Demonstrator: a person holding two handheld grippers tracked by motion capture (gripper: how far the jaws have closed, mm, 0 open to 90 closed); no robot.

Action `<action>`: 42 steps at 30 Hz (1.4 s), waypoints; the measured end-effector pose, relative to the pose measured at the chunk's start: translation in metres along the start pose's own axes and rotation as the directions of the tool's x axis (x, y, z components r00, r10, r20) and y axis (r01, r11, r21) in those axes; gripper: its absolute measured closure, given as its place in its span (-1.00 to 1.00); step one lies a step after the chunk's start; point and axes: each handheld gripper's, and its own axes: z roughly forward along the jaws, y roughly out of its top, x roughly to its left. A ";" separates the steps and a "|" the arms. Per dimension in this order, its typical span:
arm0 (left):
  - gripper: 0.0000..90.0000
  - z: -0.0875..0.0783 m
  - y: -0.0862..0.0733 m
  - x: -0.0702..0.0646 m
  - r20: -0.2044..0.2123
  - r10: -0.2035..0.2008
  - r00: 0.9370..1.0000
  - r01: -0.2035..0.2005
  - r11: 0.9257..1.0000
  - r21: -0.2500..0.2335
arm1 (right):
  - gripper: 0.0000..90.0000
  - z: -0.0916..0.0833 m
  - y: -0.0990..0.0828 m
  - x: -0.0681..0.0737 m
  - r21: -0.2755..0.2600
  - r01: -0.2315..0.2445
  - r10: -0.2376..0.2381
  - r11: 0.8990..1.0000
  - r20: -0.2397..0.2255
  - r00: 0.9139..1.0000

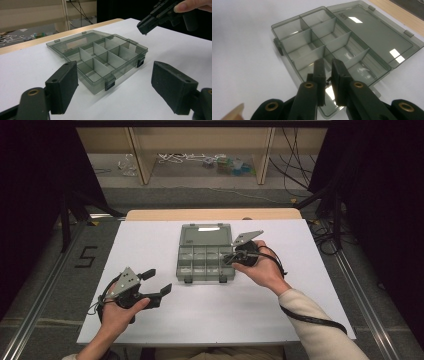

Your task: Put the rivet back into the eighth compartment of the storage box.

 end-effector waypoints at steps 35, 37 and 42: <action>-0.53 0.000 0.000 0.000 0.000 0.000 1.000 0.000 1.000 0.002 | 0.84 0.011 -0.002 -0.015 -0.006 -0.049 0.049 0.999 0.044 0.998; -0.53 0.000 0.000 0.000 -0.001 0.002 1.000 -0.002 1.000 0.002 | 0.84 0.012 -0.003 -0.015 -0.011 -0.048 0.048 0.999 0.049 0.998; -0.53 0.001 -0.001 0.000 0.002 0.003 1.000 -0.003 1.000 -0.008 | 0.84 0.012 -0.003 -0.015 -0.006 -0.046 0.047 0.999 0.047 0.998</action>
